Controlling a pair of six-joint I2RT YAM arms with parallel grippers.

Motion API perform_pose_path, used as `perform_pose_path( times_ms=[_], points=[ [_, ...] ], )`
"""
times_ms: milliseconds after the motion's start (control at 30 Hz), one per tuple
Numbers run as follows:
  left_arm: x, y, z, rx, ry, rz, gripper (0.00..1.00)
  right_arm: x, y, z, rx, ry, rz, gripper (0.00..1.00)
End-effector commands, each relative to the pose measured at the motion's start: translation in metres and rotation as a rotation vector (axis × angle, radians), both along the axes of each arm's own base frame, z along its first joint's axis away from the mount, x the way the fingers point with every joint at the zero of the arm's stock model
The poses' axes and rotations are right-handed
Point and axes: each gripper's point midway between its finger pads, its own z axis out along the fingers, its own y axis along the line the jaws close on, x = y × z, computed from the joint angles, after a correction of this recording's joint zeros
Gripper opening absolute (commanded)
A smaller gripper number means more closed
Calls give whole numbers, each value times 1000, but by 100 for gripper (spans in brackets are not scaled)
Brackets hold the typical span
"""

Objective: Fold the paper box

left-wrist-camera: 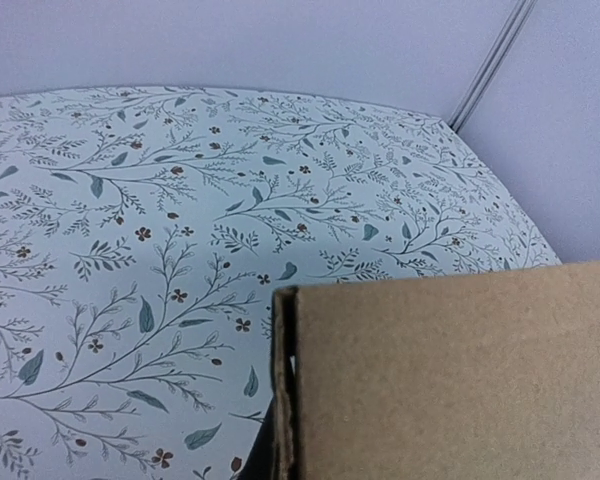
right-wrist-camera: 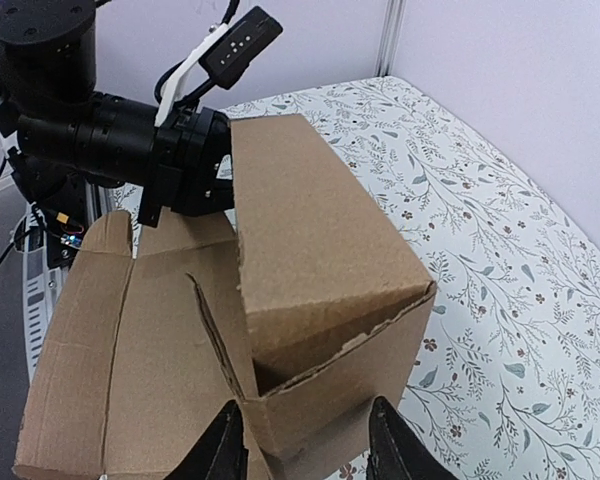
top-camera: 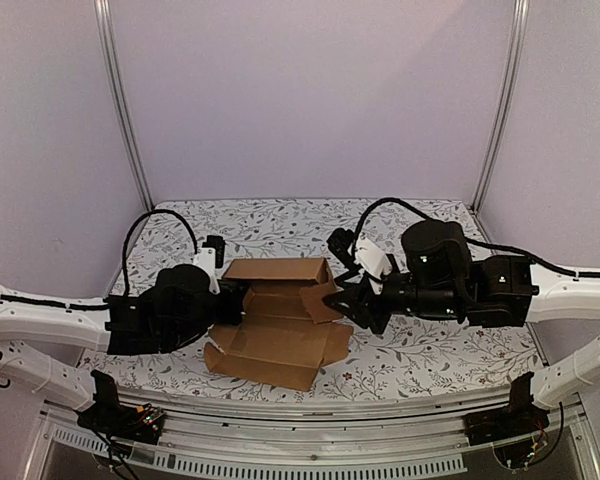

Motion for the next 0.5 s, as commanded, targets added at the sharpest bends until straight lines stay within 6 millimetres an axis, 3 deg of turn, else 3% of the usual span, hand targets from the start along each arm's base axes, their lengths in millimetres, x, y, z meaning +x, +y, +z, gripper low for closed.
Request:
perform_pose_path(
  times_ms=[0,467],
  points=[
    [-1,-4,1,8,13,44,0,21,0,5,40,-44,-140,41],
    [-4,-3,-5,20,69,133,0,40,4,-13,0,-111,-256,39]
  ],
)
